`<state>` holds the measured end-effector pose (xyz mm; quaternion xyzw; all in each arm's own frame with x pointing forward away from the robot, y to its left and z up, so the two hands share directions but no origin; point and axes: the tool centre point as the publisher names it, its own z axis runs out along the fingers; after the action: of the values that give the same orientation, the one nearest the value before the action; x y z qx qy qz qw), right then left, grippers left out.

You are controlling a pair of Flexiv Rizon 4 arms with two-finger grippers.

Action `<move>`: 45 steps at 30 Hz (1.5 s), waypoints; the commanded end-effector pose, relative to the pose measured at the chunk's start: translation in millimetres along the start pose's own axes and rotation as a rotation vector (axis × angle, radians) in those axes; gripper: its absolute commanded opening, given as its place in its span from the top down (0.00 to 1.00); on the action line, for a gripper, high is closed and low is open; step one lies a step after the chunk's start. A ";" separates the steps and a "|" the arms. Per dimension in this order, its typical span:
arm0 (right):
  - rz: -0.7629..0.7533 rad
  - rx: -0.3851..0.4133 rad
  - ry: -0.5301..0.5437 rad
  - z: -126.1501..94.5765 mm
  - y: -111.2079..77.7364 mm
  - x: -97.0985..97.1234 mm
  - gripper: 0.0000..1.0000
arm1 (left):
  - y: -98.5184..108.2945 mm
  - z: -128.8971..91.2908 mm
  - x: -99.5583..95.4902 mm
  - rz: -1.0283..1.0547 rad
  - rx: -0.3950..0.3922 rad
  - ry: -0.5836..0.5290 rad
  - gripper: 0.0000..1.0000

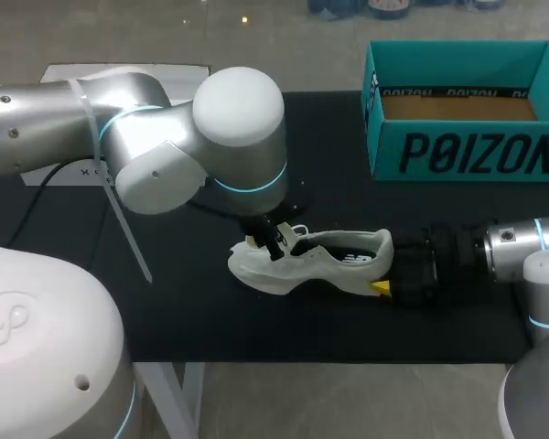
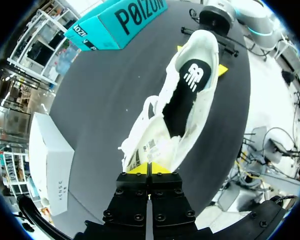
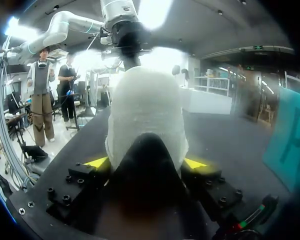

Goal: Take the shoe out of the shoebox, open the shoe tongue, remove and reinsert the insole, then place the shoe into the shoebox

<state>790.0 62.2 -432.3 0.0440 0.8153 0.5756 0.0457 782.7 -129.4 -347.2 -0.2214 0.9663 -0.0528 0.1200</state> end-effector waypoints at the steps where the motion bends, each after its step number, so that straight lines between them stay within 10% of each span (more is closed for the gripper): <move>1: 0.002 0.004 0.000 3.1 -2.1 -0.2 1.00 | -8.8 0.0 -2.0 0.002 0.007 -0.003 1.00; 16: 0.002 0.004 0.000 3.1 -2.1 -0.2 1.00 | -56.2 -27.2 14.3 0.141 0.059 -0.043 1.00; 45: 0.002 0.004 0.000 3.1 -2.1 -0.2 1.00 | -127.5 10.4 70.9 0.476 -0.036 0.140 1.00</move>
<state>789.9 62.1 -432.6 0.0442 0.8154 0.5754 0.0456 773.5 -265.9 -344.0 0.0141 0.9972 -0.0386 0.0622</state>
